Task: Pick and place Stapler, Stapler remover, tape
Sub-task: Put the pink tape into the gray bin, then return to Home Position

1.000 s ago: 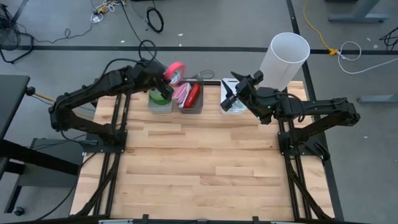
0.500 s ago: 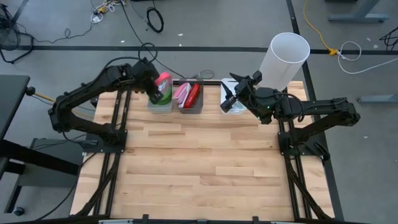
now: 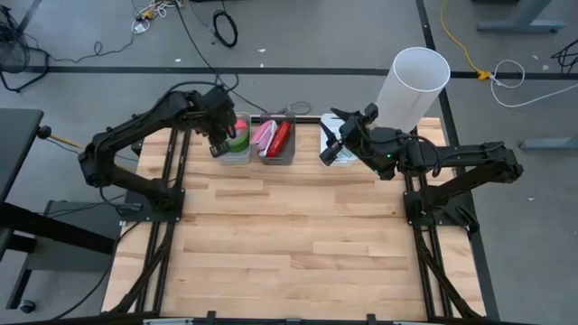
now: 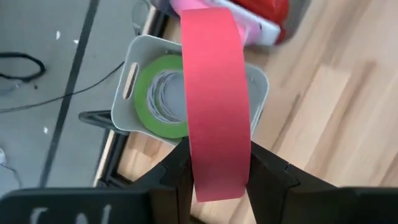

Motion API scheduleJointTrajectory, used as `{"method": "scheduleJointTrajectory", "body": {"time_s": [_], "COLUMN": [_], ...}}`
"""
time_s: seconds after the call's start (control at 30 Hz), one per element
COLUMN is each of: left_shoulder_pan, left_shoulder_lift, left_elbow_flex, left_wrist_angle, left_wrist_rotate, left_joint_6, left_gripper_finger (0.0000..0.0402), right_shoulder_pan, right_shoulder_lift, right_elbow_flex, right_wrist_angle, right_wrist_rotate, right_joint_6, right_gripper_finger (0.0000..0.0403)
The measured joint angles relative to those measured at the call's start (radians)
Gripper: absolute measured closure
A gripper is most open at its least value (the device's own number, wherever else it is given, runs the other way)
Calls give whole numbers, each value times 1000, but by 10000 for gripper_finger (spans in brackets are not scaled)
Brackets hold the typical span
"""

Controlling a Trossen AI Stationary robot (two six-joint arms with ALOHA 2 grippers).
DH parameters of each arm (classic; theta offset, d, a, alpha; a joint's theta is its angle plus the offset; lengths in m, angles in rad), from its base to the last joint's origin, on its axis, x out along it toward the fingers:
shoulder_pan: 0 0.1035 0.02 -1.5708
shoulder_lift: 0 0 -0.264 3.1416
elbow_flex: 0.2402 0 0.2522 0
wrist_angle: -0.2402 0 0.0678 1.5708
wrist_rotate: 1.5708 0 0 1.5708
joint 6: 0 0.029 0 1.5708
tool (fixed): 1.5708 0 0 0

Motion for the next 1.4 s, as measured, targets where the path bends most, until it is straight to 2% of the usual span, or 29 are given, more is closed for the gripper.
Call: {"method": "scheduleJointTrajectory", "body": {"time_s": [0.23, 0.63, 0.77, 1.17, 1.4], "left_shoulder_pan": [20, 34, 35, 34, 34], "left_shoulder_lift": [82, 151, 152, 152, 152], "left_elbow_flex": [0, -1, -1, -1, -1], "left_wrist_angle": [-65, -78, -78, -63, -60], "left_wrist_rotate": [7, -1, -36, -29, -27], "left_joint_6": [101, 185, 185, 186, 185], "left_gripper_finger": [284, 277, 261, 202, 194], "right_shoulder_pan": [0, 0, 0, 0, 0], "right_shoulder_lift": [0, 0, 0, 0, 0], "right_elbow_flex": [0, 0, 0, 0, 0], "right_wrist_angle": [-40, -42, -42, -42, -42], "right_wrist_rotate": [-53, -52, -51, -51, -52], "right_joint_6": [40, 44, 43, 40, 40], "right_gripper_finger": [191, 191, 191, 191, 191]}}
